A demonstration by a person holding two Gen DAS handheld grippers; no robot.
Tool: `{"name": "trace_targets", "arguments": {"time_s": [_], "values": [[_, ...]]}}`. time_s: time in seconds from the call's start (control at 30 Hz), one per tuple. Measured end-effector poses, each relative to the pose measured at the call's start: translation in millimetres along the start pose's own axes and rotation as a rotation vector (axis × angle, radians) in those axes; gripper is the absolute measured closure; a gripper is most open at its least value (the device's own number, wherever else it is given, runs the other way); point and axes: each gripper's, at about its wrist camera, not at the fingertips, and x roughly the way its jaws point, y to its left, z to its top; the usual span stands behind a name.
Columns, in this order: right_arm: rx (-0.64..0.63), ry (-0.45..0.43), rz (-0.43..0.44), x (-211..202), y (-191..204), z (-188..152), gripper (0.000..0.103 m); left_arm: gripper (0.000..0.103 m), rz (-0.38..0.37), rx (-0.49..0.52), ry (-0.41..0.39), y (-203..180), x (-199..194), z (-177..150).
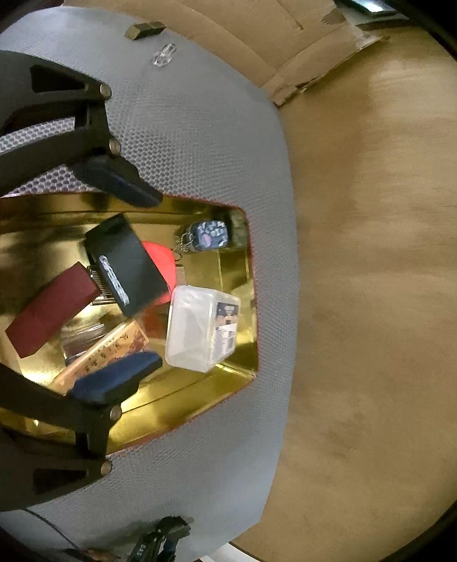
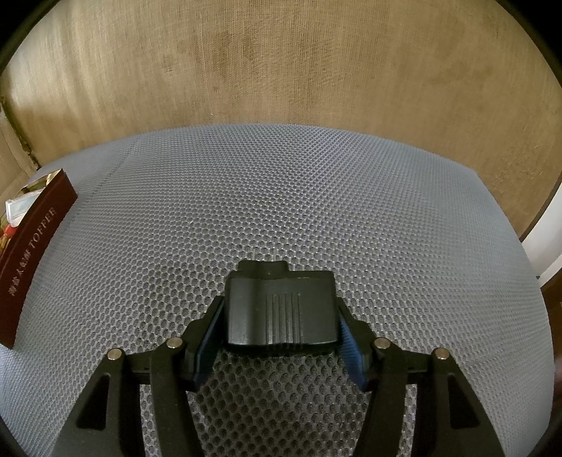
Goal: Organize rigid objects
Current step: 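Lower the black charger block into the gold tray and open the right tool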
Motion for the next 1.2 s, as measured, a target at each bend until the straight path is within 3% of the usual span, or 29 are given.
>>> {"name": "trace_targets", "arguments": {"time_s": [0.2,0.43,0.53,0.9,1.2], "values": [[0.034,0.000,-0.043,-5.6,5.0,-0.8,0.043,0.015,0.051,0.024,-0.055,7.3,-23.5,-4.9],[0.010,-0.022,-0.001,-25.8,37.6,2.1,0.043,0.015,0.060,-0.028,-0.043,28.1,-31.5,-12.7],[-0.032,-0.042,0.042,-41.4,62.6,10.9,0.043,0.008,0.061,-0.059,-0.020,37.1,-32.9,-10.5],[-0.213,-0.079,0.205,-91.9,187.0,42.6,0.043,0.008,0.114,-0.045,0.001,52.9,-42.2,-6.1],[-0.262,-0.019,0.225,-93.2,266.5,46.0,0.043,0.007,0.147,-0.062,0.009,71.1,-39.0,-7.3]]}}
